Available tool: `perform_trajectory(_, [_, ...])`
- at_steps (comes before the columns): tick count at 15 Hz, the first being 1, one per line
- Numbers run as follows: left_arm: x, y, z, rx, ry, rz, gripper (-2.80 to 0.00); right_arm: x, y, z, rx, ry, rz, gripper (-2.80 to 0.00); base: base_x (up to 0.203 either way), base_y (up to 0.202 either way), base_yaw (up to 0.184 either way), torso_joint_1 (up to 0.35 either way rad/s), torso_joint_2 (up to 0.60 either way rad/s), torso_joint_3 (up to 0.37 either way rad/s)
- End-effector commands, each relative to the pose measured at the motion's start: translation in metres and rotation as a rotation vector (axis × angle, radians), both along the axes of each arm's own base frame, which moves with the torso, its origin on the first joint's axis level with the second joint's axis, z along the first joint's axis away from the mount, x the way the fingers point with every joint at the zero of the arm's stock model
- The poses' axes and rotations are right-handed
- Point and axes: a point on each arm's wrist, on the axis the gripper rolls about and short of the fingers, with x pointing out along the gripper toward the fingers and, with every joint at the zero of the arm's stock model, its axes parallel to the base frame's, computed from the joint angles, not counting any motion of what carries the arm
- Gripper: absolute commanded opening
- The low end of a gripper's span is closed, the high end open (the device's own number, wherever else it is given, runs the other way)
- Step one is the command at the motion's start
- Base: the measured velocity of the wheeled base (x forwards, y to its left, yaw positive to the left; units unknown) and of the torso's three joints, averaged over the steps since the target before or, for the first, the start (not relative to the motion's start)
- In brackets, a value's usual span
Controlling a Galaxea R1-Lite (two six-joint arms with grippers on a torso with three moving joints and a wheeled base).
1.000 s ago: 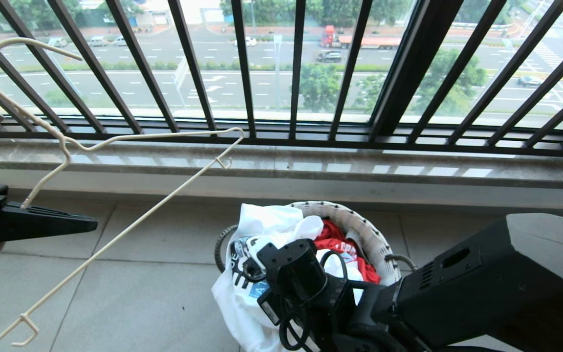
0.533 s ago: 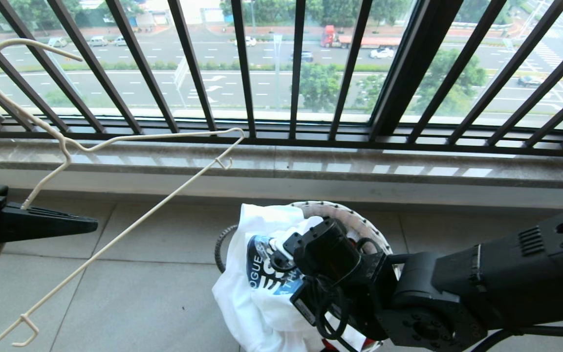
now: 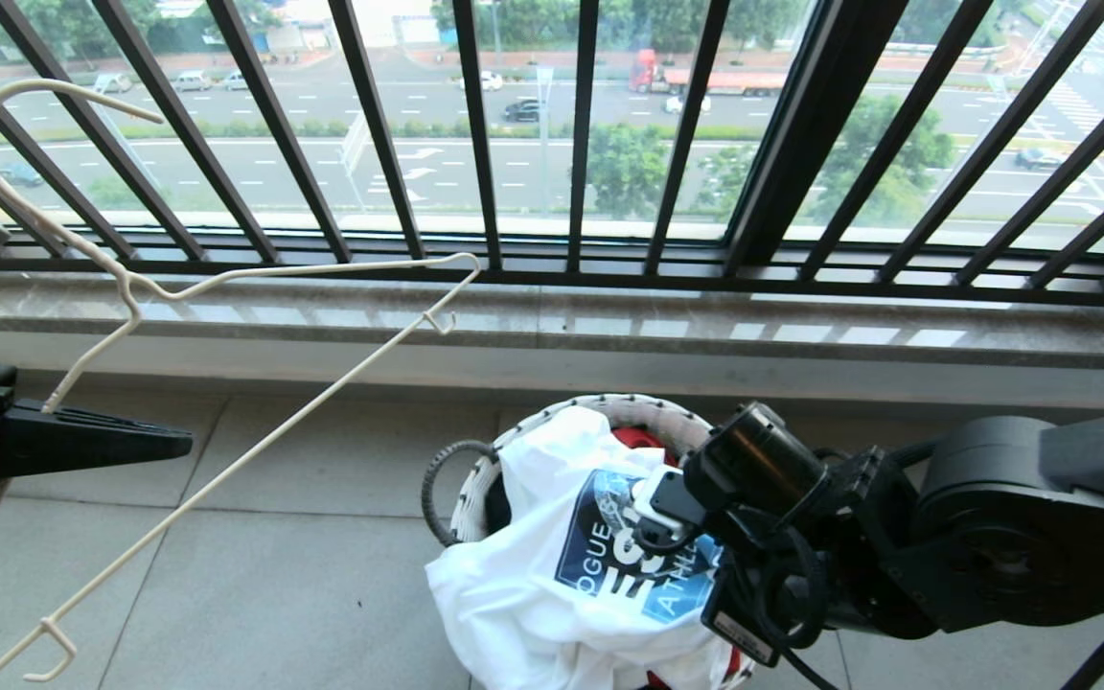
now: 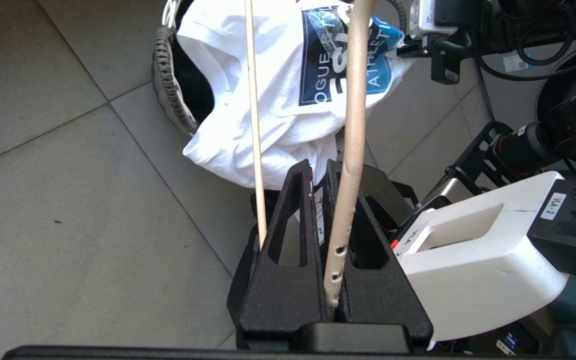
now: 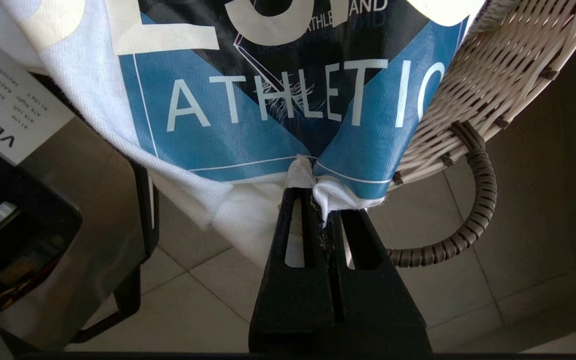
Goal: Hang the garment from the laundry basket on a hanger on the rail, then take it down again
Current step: Pick up clothes from the basket
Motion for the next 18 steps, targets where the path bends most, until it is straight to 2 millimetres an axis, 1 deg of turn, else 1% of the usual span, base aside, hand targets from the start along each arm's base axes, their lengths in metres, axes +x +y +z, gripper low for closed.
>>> perform_trajectory(1, [0.000, 0.000, 0.000, -0.005, 0.001, -0.005, -2.80, -0.016, -0.025, 0.022, -0.021, 0.023, 0.025, -2.80, 0.000, 0.000, 0.000, 0.000, 0.00, 0.000])
perform_trajectory(5, [0.000, 0.000, 0.000, -0.004, 0.002, -0.005, -2.80, -0.041, -0.047, 0.027, -0.153, 0.144, 0.073, -2.80, 0.000, 0.000, 0.000, 0.000, 0.00, 0.000])
perform_trajectory(6, [0.000, 0.000, 0.000, -0.005, 0.003, -0.006, -2.80, -0.044, -0.050, 0.026, -0.183, 0.169, 0.087, -2.80, 0.000, 0.000, 0.000, 0.000, 0.00, 0.000])
perform_trajectory(9, [0.000, 0.000, 0.000, -0.004, 0.003, -0.005, -2.80, -0.041, -0.042, 0.012, -0.228, 0.218, 0.107, -2.80, 0.000, 0.000, 0.000, 0.000, 0.00, 0.000])
perform_trajectory(12, [0.000, 0.000, 0.000, -0.004, 0.003, -0.005, -2.80, -0.026, -0.028, -0.019, -0.291, 0.295, 0.112, -2.80, 0.000, 0.000, 0.000, 0.000, 0.00, 0.000])
perform_trajectory(13, [0.000, 0.000, 0.000, -0.003, 0.001, -0.006, -2.80, -0.024, -0.023, -0.026, -0.298, 0.301, 0.119, -2.80, 0.000, 0.000, 0.000, 0.000, 0.00, 0.000])
perform_trajectory(15, [0.000, 0.000, 0.000, -0.004, 0.002, -0.004, -2.80, -0.023, -0.019, -0.029, -0.287, 0.286, 0.124, -2.80, 0.000, 0.000, 0.000, 0.000, 0.00, 0.000])
perform_trajectory(16, [0.000, 0.000, 0.000, -0.004, 0.002, -0.004, -2.80, -0.021, -0.017, -0.028, -0.266, 0.265, 0.122, 0.00, 0.000, 0.000, 0.000, 0.000, 0.00, 0.000])
perform_trajectory(17, [0.000, 0.000, 0.000, -0.003, 0.001, -0.004, -2.80, -0.020, -0.016, -0.025, -0.244, 0.241, 0.120, 0.00, 0.000, 0.000, 0.000, 0.000, 0.00, 0.000])
perform_trajectory(18, [0.000, 0.000, 0.000, -0.004, 0.002, -0.004, -2.80, -0.022, -0.019, -0.019, -0.226, 0.221, 0.121, 0.00, 0.000, 0.000, 0.000, 0.000, 0.00, 0.000])
